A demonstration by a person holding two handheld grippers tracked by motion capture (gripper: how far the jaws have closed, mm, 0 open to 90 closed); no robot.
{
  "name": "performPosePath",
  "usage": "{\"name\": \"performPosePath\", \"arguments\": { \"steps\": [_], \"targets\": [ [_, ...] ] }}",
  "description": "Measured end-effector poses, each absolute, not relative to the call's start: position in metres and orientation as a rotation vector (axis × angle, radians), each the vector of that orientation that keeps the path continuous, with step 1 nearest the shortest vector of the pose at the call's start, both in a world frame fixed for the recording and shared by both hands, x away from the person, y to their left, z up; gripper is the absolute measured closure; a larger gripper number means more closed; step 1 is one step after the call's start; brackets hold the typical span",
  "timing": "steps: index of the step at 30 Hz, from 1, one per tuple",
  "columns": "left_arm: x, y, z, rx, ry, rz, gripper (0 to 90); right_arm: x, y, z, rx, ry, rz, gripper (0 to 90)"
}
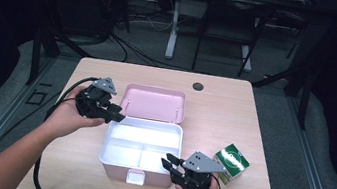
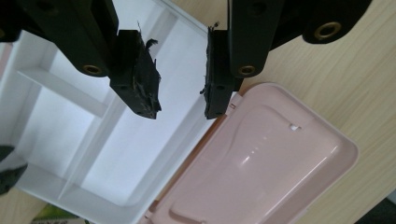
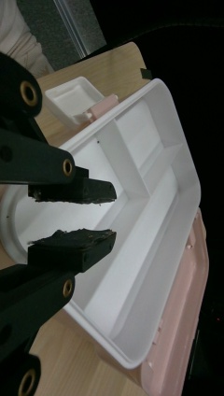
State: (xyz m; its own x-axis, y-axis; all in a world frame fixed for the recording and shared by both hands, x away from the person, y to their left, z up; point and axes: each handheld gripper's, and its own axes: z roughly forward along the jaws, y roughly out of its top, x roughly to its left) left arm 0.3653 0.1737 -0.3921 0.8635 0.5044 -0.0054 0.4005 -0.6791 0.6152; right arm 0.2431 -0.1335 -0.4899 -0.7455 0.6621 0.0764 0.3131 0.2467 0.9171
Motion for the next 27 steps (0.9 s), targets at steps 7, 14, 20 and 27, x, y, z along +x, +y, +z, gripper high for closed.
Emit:
{"name": "performPosePath", "arguments": {
  "steps": [7, 14, 20, 27],
  "targets": [
    [0.360, 0.159, -0.392, 2.572, 0.558, 0.240, 68.9, 0.240, -0.146, -0.480, 0.905, 2.147, 1.520, 71.2],
    [0.363, 0.147, -0.389, 2.659, 0.539, 0.224, 73.4, 0.242, -0.159, -0.477, 0.944, 2.122, 1.514, 69.1],
    [0.365, 0.138, -0.386, 2.680, 0.506, 0.196, 67.9, 0.243, -0.164, -0.476, 0.945, 2.100, 1.524, 68.0],
    [0.365, 0.128, -0.389, 2.748, 0.446, 0.199, 64.8, 0.245, -0.169, -0.475, 0.969, 2.090, 1.513, 67.0]
  ]
}}
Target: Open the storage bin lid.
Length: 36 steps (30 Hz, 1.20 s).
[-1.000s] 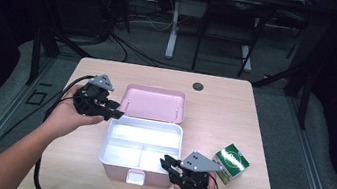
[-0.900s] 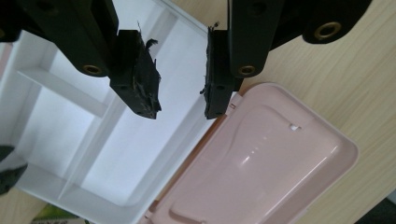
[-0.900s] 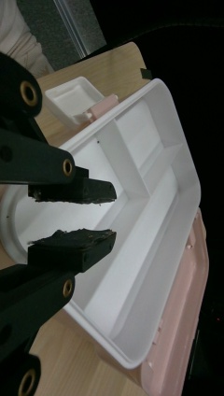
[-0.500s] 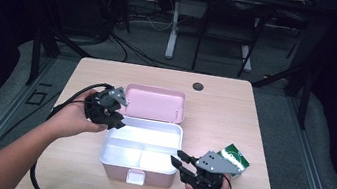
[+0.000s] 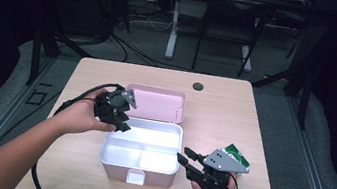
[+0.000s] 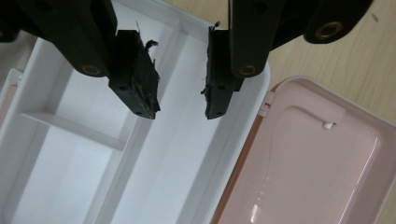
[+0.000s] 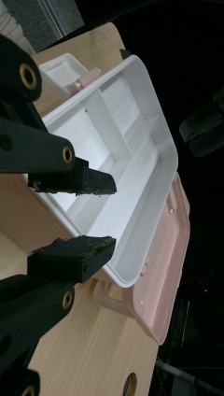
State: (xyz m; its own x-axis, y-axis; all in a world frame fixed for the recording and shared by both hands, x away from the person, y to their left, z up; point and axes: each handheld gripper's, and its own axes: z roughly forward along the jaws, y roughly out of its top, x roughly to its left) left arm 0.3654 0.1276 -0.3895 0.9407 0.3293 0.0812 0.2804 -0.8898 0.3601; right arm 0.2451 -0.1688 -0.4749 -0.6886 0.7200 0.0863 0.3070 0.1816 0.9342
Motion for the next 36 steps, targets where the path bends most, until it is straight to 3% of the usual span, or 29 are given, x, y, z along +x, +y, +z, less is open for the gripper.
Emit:
{"name": "performPosePath", "arguments": {
  "steps": [15, 36],
  "targets": [
    [0.363, 0.104, -0.408, 2.930, 0.271, 0.154, 72.4, 0.245, -0.175, -0.481, 0.994, 2.079, 1.508, 63.6],
    [0.355, 0.067, -0.421, 3.005, 0.055, 0.128, 78.2, 0.246, -0.180, -0.483, 1.023, 2.081, 1.494, 63.0]
  ]
}}
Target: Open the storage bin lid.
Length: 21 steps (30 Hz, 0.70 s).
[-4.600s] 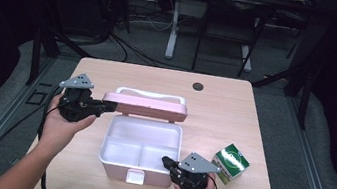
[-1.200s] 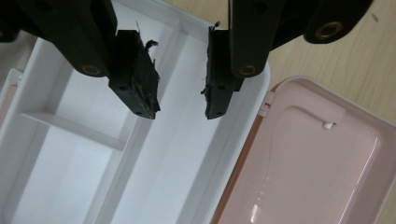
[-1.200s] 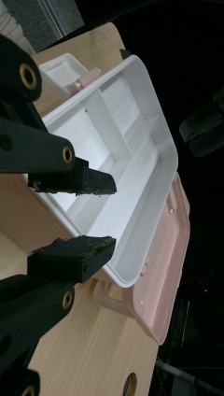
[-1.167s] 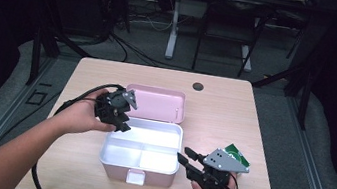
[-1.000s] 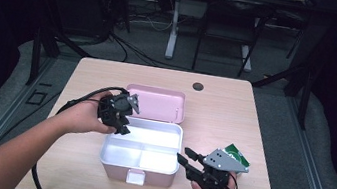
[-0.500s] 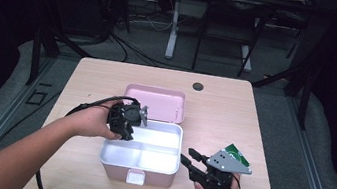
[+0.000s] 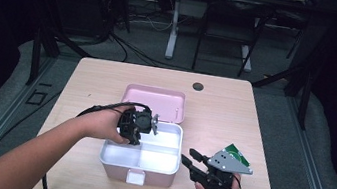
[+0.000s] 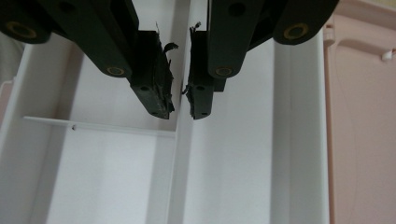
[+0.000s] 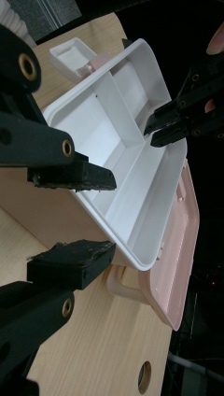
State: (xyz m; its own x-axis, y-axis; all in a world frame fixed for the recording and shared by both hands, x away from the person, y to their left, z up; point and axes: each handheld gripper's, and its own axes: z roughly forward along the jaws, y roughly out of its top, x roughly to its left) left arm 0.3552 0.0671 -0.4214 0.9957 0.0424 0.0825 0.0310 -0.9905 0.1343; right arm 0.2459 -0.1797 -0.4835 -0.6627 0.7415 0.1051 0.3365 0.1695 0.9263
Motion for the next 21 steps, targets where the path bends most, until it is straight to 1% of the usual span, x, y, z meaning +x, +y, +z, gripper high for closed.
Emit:
{"name": "performPosePath", "arguments": {
  "steps": [7, 21],
  "targets": [
    [0.354, 0.058, -0.426, 3.036, 0.002, 0.122, 82.7, 0.247, -0.182, -0.484, 1.026, 2.077, 1.501, 63.0],
    [0.356, 0.050, -0.439, 3.084, -0.038, 0.135, 86.4, 0.246, -0.180, -0.485, 1.027, 2.083, 1.495, 63.0]
  ]
}}
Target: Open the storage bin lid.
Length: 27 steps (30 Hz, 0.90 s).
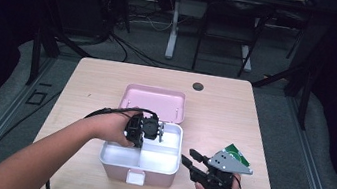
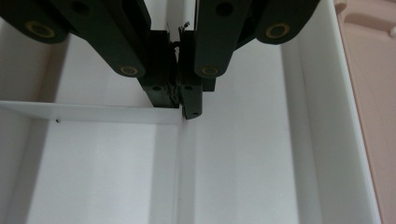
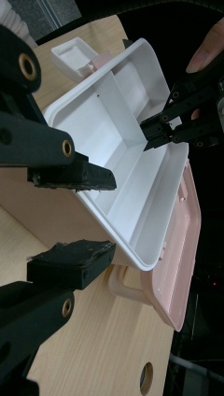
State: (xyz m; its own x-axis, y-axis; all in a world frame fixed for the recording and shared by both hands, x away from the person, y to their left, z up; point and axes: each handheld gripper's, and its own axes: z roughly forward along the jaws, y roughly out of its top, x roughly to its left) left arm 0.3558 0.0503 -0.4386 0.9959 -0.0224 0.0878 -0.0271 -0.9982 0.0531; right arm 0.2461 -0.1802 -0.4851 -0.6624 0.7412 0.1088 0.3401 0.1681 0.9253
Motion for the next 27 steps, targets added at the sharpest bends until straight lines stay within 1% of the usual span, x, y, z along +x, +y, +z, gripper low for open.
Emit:
{"name": "performPosePath", "arguments": {
  "steps": [10, 27],
  "targets": [
    [0.3585, 0.0494, -0.4396, 3.097, -0.048, 0.108, 87.5, 0.2470, -0.1791, -0.4866, 1.023, 2.085, 1.503, 63.0],
    [0.3550, 0.0502, -0.4356, 3.093, -0.068, 0.148, 88.3, 0.2476, -0.1804, -0.4870, 1.033, 2.089, 1.492, 63.0]
  ]
}}
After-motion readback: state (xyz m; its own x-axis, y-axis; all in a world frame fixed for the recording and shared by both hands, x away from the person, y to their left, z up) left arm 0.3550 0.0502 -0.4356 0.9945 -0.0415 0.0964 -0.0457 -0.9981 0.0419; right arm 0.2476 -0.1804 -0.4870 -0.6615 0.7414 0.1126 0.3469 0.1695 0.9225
